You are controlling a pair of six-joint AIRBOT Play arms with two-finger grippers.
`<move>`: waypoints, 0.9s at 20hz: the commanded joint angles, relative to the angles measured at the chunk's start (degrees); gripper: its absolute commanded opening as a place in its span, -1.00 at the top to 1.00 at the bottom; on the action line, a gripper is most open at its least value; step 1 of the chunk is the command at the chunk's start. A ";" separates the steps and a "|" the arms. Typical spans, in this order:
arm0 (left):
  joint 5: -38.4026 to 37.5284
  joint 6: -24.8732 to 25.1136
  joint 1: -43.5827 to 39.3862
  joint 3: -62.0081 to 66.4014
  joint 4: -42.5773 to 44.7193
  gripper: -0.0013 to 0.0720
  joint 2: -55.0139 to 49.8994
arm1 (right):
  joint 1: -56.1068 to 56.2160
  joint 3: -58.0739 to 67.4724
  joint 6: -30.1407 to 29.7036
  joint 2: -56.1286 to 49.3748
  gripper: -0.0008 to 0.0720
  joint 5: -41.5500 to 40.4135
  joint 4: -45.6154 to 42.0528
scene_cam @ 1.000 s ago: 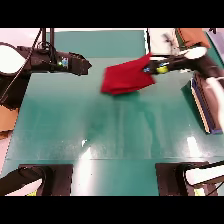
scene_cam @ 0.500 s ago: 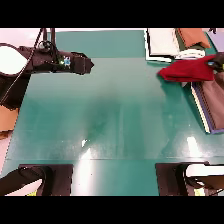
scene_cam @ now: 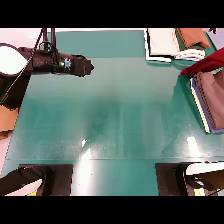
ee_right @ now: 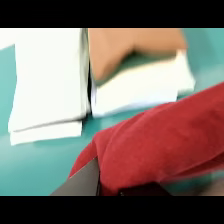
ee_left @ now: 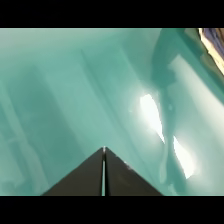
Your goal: Fold the shirts.
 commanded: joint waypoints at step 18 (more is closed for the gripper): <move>-2.86 0.61 0.00 -0.02 0.02 0.91 0.00 | -12.41 -15.87 -1.51 19.91 0.92 13.46 -8.20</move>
